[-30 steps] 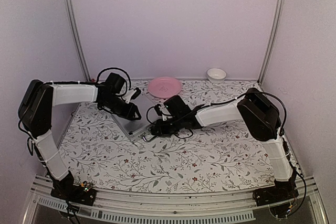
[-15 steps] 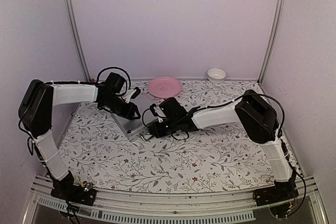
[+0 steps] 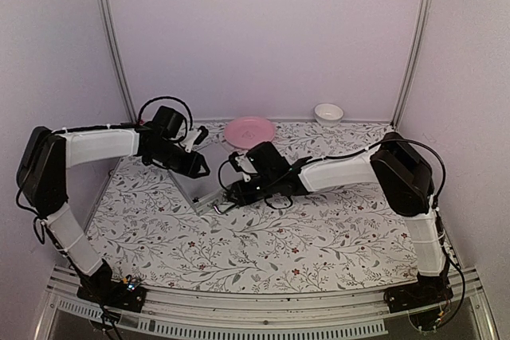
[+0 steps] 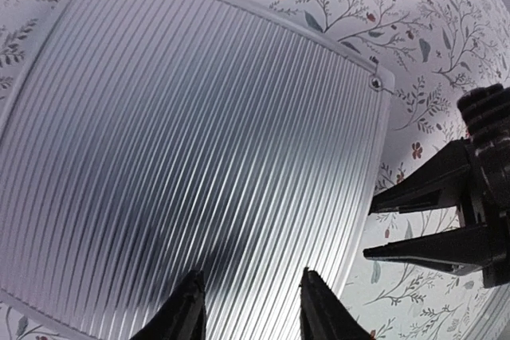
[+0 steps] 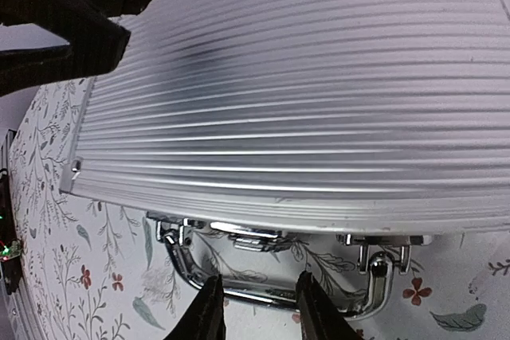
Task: Pack up texas hold em set
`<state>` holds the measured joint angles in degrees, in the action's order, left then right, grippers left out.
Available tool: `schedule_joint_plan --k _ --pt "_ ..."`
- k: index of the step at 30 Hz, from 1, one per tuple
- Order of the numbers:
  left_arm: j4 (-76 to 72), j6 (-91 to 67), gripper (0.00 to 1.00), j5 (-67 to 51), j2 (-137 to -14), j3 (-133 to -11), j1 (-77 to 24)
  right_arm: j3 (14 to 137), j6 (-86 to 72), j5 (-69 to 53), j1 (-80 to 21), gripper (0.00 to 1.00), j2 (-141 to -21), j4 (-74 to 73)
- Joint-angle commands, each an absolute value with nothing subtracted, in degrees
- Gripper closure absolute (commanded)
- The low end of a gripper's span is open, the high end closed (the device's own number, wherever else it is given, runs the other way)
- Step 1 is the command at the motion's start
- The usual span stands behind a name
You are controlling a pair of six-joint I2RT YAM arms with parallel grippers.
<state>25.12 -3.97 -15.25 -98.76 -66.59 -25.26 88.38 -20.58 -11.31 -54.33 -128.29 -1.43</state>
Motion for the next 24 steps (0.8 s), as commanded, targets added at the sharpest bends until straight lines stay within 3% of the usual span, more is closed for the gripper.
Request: schedule_joint_plan --k 1,6,11,14,17,24 --pt "20.66 -7.79 0.57 -14.44 -90.69 -65.26 -26.1 85.48 -18.48 -12.72 -54.25 0.64 -118.29 0.01" --pt "13.53 -14.46 0.32 -13.69 -85.8 -62.49 -26.19 80.61 -17.2 -13.64 -51.99 0.5 -109.92 -0.27" --pt "3.7 -16.21 0.17 -13.59 -87.0 -60.6 -25.0 78.06 -18.17 -15.31 -44.64 0.29 -106.08 -0.55" --pt "-0.22 -15.69 0.14 -14.25 -91.01 -59.58 -21.13 75.93 -19.34 -14.83 -38.44 0.2 -105.72 -1.2" --pt "-6.79 -16.76 0.12 -16.22 -92.27 -54.93 -14.6 71.77 -19.43 -13.2 -31.19 0.18 -104.33 -1.23" --pt "-22.57 -21.06 0.12 -23.38 -82.8 -39.21 7.86 59.42 -13.46 -11.38 -11.15 0.13 -94.94 -0.59"
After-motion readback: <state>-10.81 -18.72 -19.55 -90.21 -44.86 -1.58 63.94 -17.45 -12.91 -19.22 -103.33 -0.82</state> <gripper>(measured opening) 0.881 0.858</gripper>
